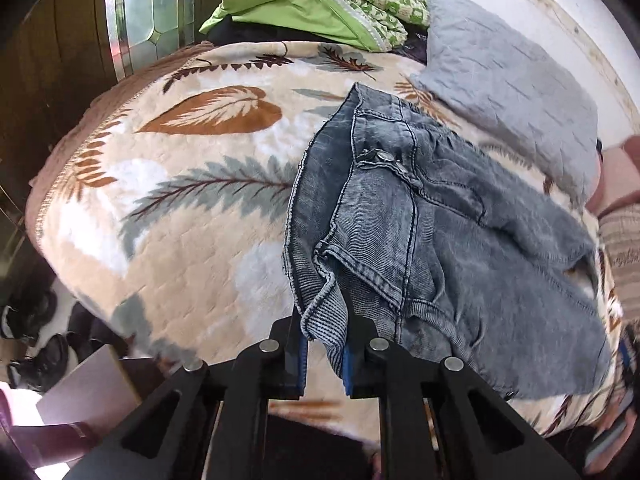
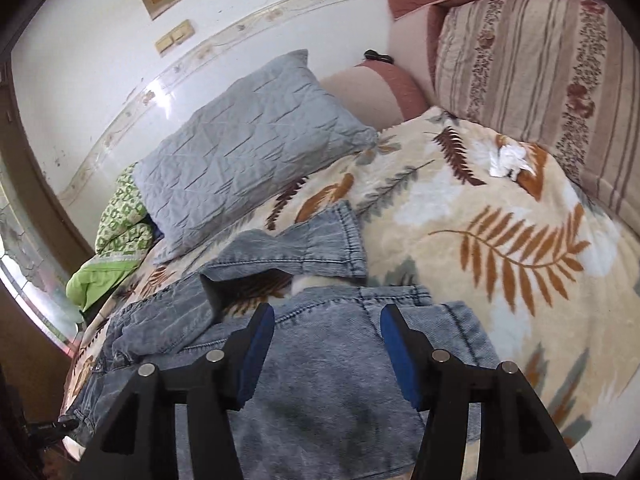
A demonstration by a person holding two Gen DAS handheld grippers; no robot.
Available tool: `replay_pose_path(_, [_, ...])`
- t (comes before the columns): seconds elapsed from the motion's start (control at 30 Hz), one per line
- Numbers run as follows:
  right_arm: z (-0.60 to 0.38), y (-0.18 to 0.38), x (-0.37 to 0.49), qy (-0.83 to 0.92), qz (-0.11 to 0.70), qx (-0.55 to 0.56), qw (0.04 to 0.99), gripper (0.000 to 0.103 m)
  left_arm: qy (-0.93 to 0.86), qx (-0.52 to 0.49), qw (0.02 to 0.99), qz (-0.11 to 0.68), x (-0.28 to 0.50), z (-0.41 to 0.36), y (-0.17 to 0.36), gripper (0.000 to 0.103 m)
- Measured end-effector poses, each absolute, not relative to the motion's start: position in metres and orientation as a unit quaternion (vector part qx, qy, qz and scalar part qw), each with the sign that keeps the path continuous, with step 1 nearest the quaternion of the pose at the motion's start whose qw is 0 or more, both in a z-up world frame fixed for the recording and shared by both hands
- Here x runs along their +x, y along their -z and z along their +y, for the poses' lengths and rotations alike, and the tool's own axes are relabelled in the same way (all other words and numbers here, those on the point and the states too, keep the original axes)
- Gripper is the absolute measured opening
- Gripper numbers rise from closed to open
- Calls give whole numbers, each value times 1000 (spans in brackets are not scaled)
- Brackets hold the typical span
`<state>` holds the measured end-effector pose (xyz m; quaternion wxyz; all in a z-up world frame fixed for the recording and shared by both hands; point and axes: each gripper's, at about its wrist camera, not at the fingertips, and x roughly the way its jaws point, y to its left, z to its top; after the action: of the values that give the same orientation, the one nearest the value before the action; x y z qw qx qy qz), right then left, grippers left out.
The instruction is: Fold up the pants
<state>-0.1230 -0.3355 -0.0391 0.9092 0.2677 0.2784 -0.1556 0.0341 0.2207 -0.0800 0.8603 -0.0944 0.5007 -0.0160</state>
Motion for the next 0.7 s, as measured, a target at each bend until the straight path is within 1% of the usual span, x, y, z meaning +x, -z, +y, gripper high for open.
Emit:
replay_pose_path(0.1, [-341, 36, -117, 139, 273, 280, 910, 60, 20, -87, 850, 519, 24, 228, 84, 18])
replay_pose_path(0.13, [-344, 36, -113, 134, 273, 287, 909, 61, 6, -89, 845, 527, 23, 234, 86, 20])
replay_pose_path(0.2, [-352, 35, -103, 122, 272, 300, 906, 66, -18, -94, 841, 532, 25, 245, 82, 20])
replay_pose_path(0.23, [-357, 33, -96, 119, 272, 301, 906, 69, -25, -95, 845, 526, 25, 250, 77, 20])
replay_pose_path(0.33, [-369, 26, -72, 108, 274, 286, 912, 72, -46, -86, 861, 500, 37, 261, 55, 21])
replay_pose_path(0.4, [-378, 25, -52, 111, 282, 274, 913, 72, -39, -89, 866, 491, 54, 262, 45, 24])
replay_pose_path(0.43, [-384, 26, -40, 109, 289, 274, 911, 72, -34, -91, 869, 486, 66, 258, 40, 35])
replay_pose_path(0.47, [-389, 29, -29, 107, 295, 278, 908, 72, -26, -94, 874, 477, 83, 253, 36, 51])
replay_pose_path(0.5, [-395, 32, -18, 104, 303, 284, 904, 72, -25, -95, 876, 471, 93, 248, 34, 58])
replay_pose_path(0.53, [-400, 36, -5, 103, 311, 291, 899, 72, -22, -95, 879, 467, 110, 243, 32, 69])
replay_pose_path(0.57, [-405, 41, 5, 102, 318, 296, 895, 72, -17, -95, 879, 467, 130, 236, 33, 71])
replay_pose_path(0.7, [-419, 59, 44, 97, 344, 309, 881, 72, -2, -100, 856, 507, 210, 209, 50, 72])
